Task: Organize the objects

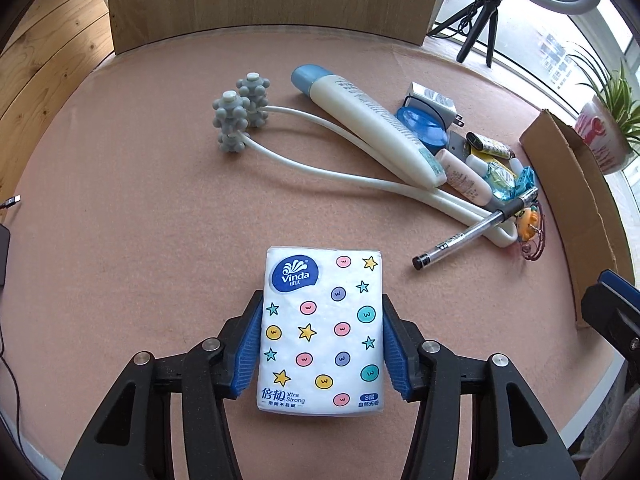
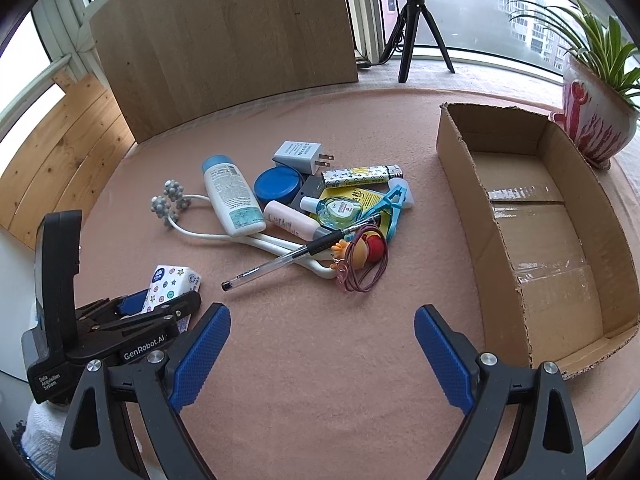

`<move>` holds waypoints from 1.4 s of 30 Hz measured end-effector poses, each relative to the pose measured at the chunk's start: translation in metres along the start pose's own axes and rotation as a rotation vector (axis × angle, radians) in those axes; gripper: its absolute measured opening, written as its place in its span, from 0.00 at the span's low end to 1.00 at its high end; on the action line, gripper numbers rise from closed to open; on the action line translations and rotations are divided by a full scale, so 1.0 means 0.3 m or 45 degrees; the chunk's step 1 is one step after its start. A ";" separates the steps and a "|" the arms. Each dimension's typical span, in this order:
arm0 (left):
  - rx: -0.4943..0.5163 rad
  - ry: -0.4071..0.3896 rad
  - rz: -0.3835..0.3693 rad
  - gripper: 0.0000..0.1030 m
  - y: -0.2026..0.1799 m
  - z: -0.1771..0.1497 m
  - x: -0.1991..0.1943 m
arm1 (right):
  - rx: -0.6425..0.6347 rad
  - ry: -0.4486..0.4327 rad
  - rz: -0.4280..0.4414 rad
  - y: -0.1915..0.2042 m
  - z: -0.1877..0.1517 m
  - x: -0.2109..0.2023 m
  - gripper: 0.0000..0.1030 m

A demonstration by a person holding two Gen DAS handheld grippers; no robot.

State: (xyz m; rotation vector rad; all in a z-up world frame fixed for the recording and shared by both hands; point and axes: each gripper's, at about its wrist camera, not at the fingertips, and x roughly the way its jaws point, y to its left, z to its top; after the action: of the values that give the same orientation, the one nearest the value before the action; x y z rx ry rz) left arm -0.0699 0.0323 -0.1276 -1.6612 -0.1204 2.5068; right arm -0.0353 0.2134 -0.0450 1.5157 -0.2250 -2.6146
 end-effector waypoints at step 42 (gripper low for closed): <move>-0.007 0.065 -0.276 0.56 -0.027 -0.156 -0.111 | 0.000 0.497 0.548 0.193 -0.067 0.270 0.34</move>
State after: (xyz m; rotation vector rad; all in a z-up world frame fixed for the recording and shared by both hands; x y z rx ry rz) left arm -0.0134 0.0350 -0.1146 -1.6169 -0.2862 2.3061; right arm -0.0568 0.1413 -0.1131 1.7109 -0.4522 -1.9533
